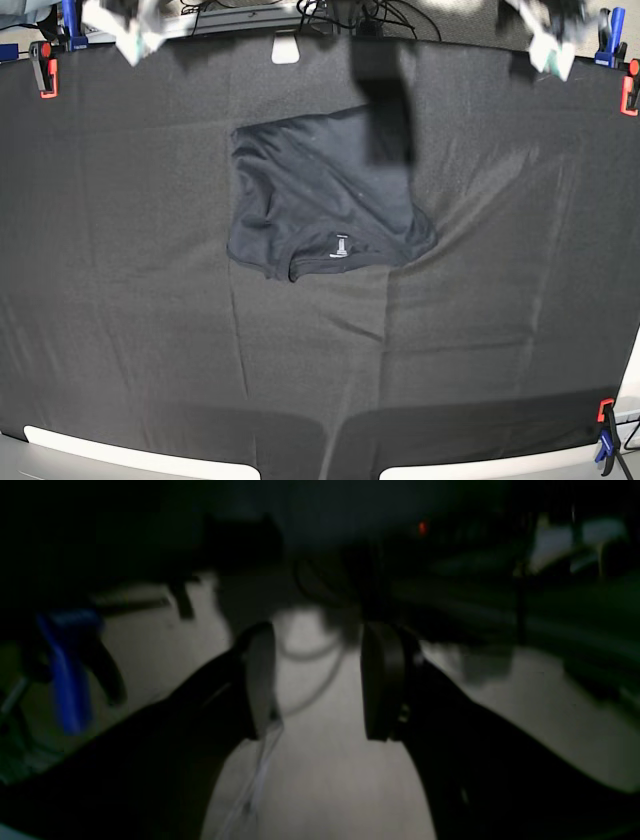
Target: Layout the t-shirt on the table in an organized manner, then fold the t-shirt properly
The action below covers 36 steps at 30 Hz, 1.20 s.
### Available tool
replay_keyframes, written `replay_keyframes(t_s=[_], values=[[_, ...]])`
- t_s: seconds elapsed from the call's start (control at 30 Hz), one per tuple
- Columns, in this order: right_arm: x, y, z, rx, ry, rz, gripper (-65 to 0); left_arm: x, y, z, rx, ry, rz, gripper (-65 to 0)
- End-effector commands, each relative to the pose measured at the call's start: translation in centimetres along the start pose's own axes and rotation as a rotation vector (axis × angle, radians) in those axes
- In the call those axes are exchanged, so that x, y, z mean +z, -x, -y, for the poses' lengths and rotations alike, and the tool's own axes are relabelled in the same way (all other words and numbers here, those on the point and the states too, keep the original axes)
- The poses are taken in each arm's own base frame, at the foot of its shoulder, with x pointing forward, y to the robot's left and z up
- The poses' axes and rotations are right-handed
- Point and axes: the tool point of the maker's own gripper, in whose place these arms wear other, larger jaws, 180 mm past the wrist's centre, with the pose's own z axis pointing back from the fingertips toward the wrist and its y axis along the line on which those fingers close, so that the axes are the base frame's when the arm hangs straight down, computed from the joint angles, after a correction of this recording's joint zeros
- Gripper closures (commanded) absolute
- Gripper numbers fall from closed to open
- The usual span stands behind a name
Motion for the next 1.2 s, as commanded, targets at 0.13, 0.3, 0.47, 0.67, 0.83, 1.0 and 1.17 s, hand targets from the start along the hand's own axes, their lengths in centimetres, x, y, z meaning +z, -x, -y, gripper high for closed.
replay_keyframes(t_s=[0.13,0.3,0.47,0.67,0.83,1.0,1.17], values=[[0.2,2.3,-0.7,-0.003,-0.018,-0.069,-30.3,-1.2,6.8,-1.0,0.052,-0.014,-0.179,-26.0],[-2.6,6.8,0.0,-0.175,-0.071,-0.112,-30.3,-4.4,12.3,-3.3,0.128,-0.055,-0.237,-26.0],[-6.7,12.5,1.2,-0.356,-0.136,-0.197,-30.3,-8.6,16.2,-4.8,0.206,-0.043,-0.251,-26.0],[-12.6,18.8,2.6,-0.452,-0.184,-0.413,-30.3,-14.5,20.2,-4.1,0.263,-0.013,-0.351,-26.0],[-17.9,19.9,3.9,-0.436,-0.157,-0.504,-30.3,-17.7,21.4,-3.7,0.361,-0.024,-0.370,-26.0],[-21.7,18.2,6.1,-0.393,-0.075,-0.500,-30.3,-18.5,22.2,-3.6,0.349,-0.026,-0.392,-26.0],[-24.1,15.5,9.6,-0.373,0.080,-0.386,-30.3,-18.8,21.8,-3.7,0.350,-0.026,-0.385,-26.0]])
